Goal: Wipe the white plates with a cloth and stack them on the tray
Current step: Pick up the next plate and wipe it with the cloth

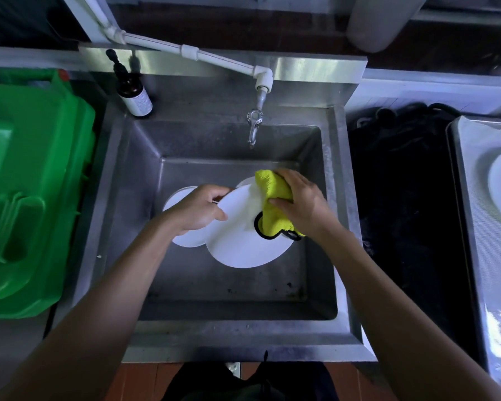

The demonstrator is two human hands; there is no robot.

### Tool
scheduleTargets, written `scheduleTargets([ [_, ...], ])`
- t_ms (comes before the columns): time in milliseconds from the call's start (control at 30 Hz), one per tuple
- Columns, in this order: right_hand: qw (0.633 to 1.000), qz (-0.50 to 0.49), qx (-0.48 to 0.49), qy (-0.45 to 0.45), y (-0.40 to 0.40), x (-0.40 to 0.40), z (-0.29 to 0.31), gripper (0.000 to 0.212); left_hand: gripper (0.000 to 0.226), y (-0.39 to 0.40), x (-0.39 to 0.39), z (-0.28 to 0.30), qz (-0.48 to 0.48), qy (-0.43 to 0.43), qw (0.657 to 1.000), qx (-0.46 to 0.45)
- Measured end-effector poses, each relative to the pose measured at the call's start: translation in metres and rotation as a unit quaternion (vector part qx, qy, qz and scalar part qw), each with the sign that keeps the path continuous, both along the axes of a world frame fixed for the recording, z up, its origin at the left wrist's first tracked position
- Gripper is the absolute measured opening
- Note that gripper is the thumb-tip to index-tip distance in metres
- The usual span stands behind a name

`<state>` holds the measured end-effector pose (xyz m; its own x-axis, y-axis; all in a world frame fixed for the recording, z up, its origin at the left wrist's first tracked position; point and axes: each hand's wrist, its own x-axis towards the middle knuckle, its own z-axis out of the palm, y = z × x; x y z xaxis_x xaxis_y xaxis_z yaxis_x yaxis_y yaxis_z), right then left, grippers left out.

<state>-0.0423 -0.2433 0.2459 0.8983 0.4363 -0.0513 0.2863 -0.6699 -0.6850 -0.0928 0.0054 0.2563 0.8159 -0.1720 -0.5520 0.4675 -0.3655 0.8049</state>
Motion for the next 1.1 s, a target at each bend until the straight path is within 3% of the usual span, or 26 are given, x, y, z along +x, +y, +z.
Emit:
scheduleTargets([
  [133, 0.997, 0.019, -0.046, -0.054, 0.004, -0.007, 0.006, 0.050, 0.076, -0.008, 0.002, 0.000, -0.016, -0.041, 0.998, 0.033],
  [233, 0.994, 0.006, -0.070, -0.082, 0.002, -0.013, 0.008, 0.046, 0.068, -0.015, -0.003, -0.007, -0.003, -0.057, 0.998, 0.027],
  [400, 0.986, -0.035, -0.065, -0.152, -0.001, -0.023, 0.010, 0.042, 0.038, -0.032, -0.014, -0.020, 0.118, -0.098, 0.988, 0.027],
  [600, 0.977, -0.071, -0.065, -0.190, -0.010, -0.028, 0.004, 0.045, 0.038, -0.040, -0.025, -0.028, 0.226, -0.120, 0.967, -0.011],
  [700, 0.971, -0.101, -0.057, -0.207, -0.015, -0.029, 0.004, 0.049, 0.018, -0.039, -0.035, -0.026, 0.425, 0.005, 0.904, -0.046],
  [767, 0.967, -0.104, -0.050, -0.226, -0.015, -0.030, 0.005, 0.051, 0.032, -0.043, -0.038, -0.026, 0.433, 0.149, 0.883, -0.105],
  [833, 0.964, -0.093, -0.049, -0.245, -0.014, -0.032, 0.005, 0.051, 0.057, -0.051, -0.033, -0.021, 0.396, 0.224, 0.869, -0.193],
  [900, 0.960, -0.082, -0.048, -0.263, -0.012, -0.035, 0.003, 0.048, 0.064, -0.061, -0.020, -0.015, 0.401, 0.243, 0.848, -0.248],
  [1033, 0.955, -0.078, -0.044, -0.284, -0.011, -0.044, -0.003, 0.038, 0.027, -0.077, 0.000, -0.004, 0.448, 0.230, 0.818, -0.277],
  [1100, 0.954, -0.070, -0.042, -0.290, -0.013, -0.046, -0.007, 0.036, 0.025, -0.080, 0.002, -0.002, 0.468, 0.219, 0.799, -0.307],
])
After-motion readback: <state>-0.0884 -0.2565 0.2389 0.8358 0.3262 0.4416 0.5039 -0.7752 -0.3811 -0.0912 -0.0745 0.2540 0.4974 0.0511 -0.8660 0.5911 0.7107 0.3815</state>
